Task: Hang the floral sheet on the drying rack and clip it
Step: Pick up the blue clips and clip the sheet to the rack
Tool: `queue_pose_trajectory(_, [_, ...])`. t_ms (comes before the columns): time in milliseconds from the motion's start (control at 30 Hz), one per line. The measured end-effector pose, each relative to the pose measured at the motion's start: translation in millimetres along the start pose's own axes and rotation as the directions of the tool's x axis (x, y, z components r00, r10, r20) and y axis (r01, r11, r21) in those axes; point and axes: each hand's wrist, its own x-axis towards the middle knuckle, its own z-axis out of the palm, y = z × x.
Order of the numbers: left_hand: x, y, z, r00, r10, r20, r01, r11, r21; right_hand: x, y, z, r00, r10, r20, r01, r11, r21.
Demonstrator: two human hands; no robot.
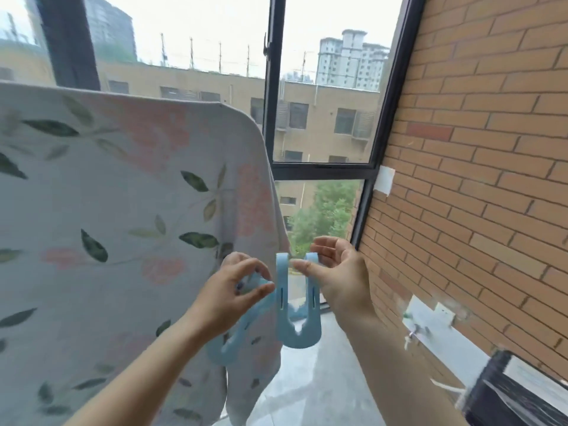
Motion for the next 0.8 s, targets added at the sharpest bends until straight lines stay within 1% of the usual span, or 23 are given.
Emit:
queue_pose_trajectory(167, [-18,-20,-76,0.999,-0.045,0.002,0.045,0.999,0.031,-6,-29,77,0.996,-0.078,0.036,0.079,0.997,-0.013])
queue_pose_trajectory(267, [-23,-34,-114,0.997,-0.065,-0.042,0.068,0.995,0.074,-11,-45,120,0.993,-0.103,0.057,0.103,0.995,0.002])
queue_pose_trajectory(433, [-35,-56,-161,0.986,-0.125,-0.111,0.126,0.992,-0.001,-22,-65,182,0.982,-0.148,0.12,0.144,0.989,0.037])
queue_pose_trajectory(533, [-43,-68,-186,0.978,-0.122,-0.172,0.121,0.992,-0.02,-23,-69,200,0.968,-0.188,0.169,0.19,0.982,0.0])
queue_pose_trajectory(600, [-43,-72,-201,0.966,-0.115,-0.233,0.112,0.993,-0.026,-21,-68,205,0.964,-0.161,0.213,0.173,0.984,-0.039])
queue_pose_trajectory(667, [-42,-76,-215,0.945,-0.147,-0.292,0.135,0.989,-0.06,-20,-64,209,0.951,-0.083,0.298,0.106,0.992,-0.062])
queue_pose_trajectory(733, [-40,-78,-226,0.925,-0.176,-0.336,0.158,0.984,-0.082,-21,-60,214,0.925,-0.02,0.379,0.048,0.997,-0.063])
queue_pose_trajectory(800, [-40,-75,-235,0.908,-0.19,-0.372,0.157,0.981,-0.117,-19,-58,221,0.911,0.005,0.413,0.01,0.999,-0.034])
